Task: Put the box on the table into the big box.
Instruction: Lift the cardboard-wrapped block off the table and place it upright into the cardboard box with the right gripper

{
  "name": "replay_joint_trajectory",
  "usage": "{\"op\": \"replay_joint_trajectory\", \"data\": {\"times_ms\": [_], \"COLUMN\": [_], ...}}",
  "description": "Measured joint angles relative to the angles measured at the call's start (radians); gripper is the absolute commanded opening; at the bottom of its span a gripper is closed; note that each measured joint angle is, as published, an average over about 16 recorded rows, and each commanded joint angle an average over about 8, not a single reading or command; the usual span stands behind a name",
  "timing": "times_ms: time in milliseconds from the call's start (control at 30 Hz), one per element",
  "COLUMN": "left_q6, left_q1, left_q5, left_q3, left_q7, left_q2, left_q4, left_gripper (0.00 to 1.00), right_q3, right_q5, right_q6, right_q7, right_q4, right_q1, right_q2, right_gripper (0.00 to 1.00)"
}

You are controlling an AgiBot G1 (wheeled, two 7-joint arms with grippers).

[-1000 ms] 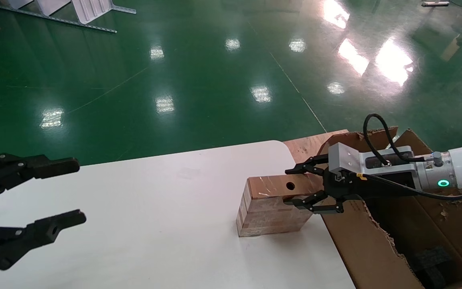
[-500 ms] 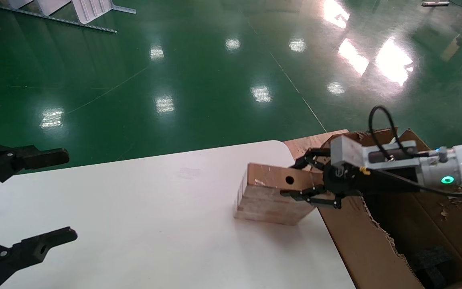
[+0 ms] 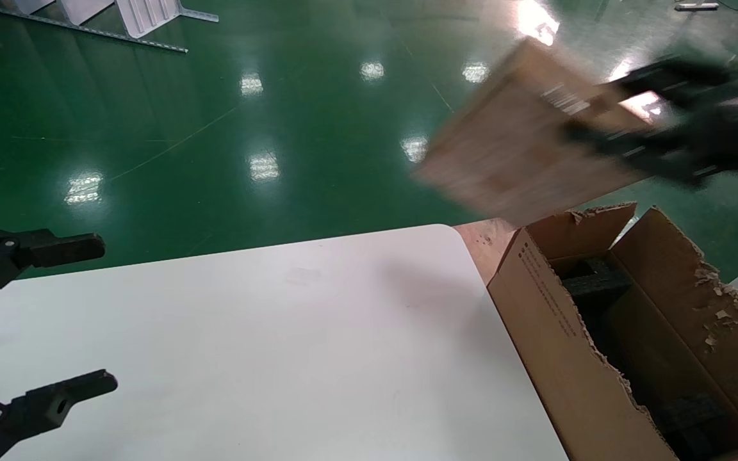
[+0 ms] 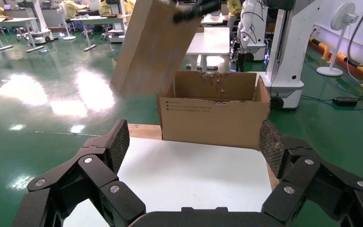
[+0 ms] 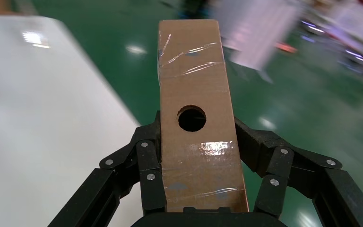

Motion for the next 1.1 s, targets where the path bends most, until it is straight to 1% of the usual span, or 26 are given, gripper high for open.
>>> {"op": "replay_joint_trajectory", "data": {"times_ms": [200, 300, 400, 533, 733, 1100], "left_q6": [0.0, 0.0, 0.0, 0.0, 0.0, 0.0], "left_q1": [0.0, 0.0, 0.0, 0.0, 0.0, 0.0], "left_q5": [0.0, 0.0, 0.0, 0.0, 0.0, 0.0], "left_q3": [0.0, 0.0, 0.0, 0.0, 0.0, 0.0], "left_q7": [0.0, 0.0, 0.0, 0.0, 0.0, 0.0], "left_q2": [0.0, 0.0, 0.0, 0.0, 0.0, 0.0], "left_q4": [0.0, 0.0, 0.0, 0.0, 0.0, 0.0], "left_gripper": [1.0, 1.0, 1.0, 1.0, 1.0, 1.0], "right_q3": [-0.005, -0.016, -0.028, -0.041, -0.049, -0.041], "right_q5": [-0.029, -0.049, -0.06, -0.063, -0.056, -0.039], "right_q6": [0.02, 0.028, 0.036, 0.052, 0.09, 0.166], "right_q7": [-0.002, -0.018, -0.04, -0.071, -0.104, -0.125], "right_q4": [-0.114, -0.193, -0.278, -0.388, -0.528, -0.707], "right_q1": [0.008, -0.009, -0.033, -0.065, -0.101, -0.147], "right_q2": [0.104, 0.129, 0.138, 0.13, 0.097, 0.046], "right_gripper": [0.0, 0.0, 0.0, 0.0, 0.0, 0.0]}}
